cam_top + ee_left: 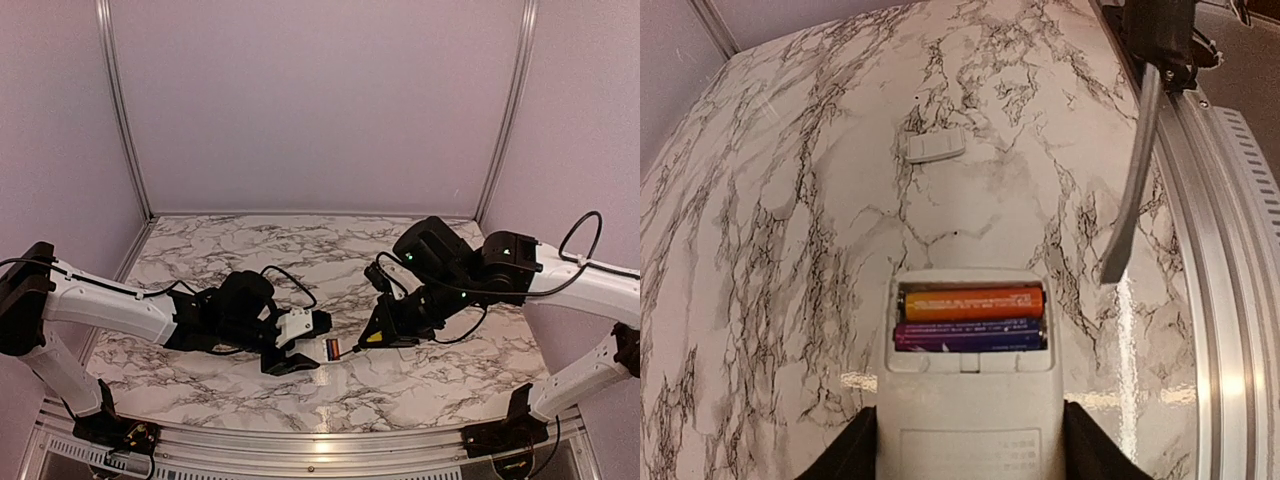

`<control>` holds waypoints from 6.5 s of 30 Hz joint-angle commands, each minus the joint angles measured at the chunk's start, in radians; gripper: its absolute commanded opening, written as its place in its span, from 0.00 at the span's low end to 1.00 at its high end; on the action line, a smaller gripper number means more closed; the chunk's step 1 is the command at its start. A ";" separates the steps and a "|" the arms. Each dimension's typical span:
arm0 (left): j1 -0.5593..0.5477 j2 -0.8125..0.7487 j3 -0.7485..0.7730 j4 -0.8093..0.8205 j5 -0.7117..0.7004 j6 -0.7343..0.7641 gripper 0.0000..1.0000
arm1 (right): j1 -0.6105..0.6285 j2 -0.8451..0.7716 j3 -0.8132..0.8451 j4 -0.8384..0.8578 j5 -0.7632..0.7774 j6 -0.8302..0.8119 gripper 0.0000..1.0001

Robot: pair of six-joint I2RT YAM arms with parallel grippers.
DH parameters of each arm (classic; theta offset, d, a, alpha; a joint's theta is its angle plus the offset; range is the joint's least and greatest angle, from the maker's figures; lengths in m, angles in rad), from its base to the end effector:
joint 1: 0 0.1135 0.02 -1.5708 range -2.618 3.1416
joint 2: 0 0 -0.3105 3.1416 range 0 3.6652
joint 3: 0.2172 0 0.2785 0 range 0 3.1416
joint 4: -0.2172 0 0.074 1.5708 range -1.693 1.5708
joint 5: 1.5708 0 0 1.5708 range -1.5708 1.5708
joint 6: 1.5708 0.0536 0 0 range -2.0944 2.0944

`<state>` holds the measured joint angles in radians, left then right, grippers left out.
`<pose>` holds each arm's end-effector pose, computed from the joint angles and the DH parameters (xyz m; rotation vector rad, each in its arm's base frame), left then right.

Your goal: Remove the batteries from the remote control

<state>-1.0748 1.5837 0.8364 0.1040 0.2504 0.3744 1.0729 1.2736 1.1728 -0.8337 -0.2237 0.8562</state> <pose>0.1620 -0.3274 0.2076 1.6099 1.6032 -0.6572 0.1236 0.2523 0.3412 -0.4067 2.7789 0.9392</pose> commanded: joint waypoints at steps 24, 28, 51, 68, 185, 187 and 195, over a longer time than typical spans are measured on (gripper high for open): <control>-0.019 -0.018 -0.012 0.039 -0.002 -0.044 0.00 | -0.039 0.107 0.040 0.042 0.036 -0.043 0.00; -0.019 -0.009 -0.017 0.042 0.001 -0.053 0.00 | -0.038 0.111 0.033 0.052 0.013 -0.041 0.00; -0.019 -0.016 -0.040 0.105 0.020 -0.113 0.00 | -0.039 0.159 -0.023 0.088 -0.049 -0.064 0.00; -0.019 0.105 -0.065 0.219 0.036 -0.206 0.00 | -0.038 0.344 -0.074 0.139 -0.212 -0.156 0.00; -0.057 0.312 0.082 0.102 -0.089 -0.417 0.00 | -0.033 0.399 -0.003 -0.022 0.185 -0.306 0.00; -0.057 0.313 0.082 0.103 -0.089 -0.419 0.00 | -0.033 0.394 -0.009 -0.025 0.187 -0.310 0.00; -0.057 0.303 0.070 0.119 -0.101 -0.408 0.00 | -0.033 0.393 -0.029 -0.029 0.178 -0.331 0.00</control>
<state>-1.1271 1.8774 0.9043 0.1898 0.1665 -0.0231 1.0325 1.6512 1.1866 -0.7998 -0.0666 0.5446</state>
